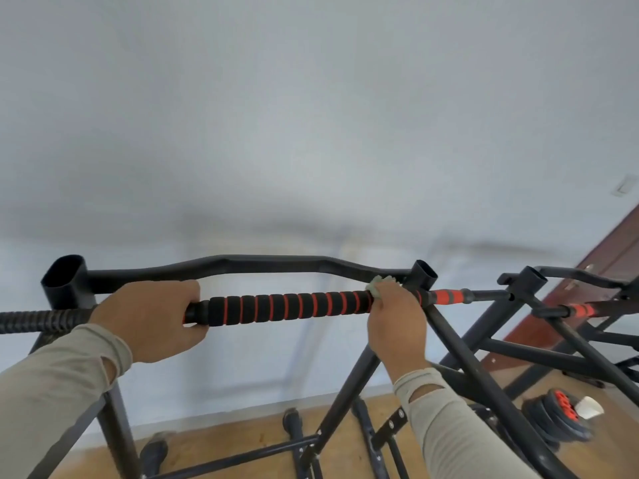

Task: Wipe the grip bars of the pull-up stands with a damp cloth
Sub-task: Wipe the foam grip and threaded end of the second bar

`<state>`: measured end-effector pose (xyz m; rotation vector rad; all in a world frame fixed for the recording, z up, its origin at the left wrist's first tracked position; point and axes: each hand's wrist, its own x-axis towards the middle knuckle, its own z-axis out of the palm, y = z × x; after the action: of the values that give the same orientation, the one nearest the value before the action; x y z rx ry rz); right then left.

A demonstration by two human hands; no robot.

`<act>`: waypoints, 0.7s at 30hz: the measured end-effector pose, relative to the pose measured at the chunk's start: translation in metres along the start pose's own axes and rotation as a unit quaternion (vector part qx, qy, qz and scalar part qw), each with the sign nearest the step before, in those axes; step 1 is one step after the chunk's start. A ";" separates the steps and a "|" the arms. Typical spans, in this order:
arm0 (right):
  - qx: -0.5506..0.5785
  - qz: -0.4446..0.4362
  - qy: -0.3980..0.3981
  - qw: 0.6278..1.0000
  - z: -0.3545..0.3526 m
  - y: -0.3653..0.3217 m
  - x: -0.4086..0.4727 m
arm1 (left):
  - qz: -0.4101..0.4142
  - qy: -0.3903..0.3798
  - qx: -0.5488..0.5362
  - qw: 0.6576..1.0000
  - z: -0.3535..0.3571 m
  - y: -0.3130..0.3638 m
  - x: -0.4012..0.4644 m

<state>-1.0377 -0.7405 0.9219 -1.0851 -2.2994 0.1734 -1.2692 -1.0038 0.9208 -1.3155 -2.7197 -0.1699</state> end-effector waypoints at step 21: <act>-0.009 -0.323 0.056 0.945 0.027 -0.047 -0.035 | 0.017 0.024 -0.122 0.992 -0.002 -0.011 -0.008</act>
<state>-1.0669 -0.7942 0.9007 -0.2926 -2.4205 -0.1653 -1.2726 -1.0169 0.9215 -1.3950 -2.7005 -0.5406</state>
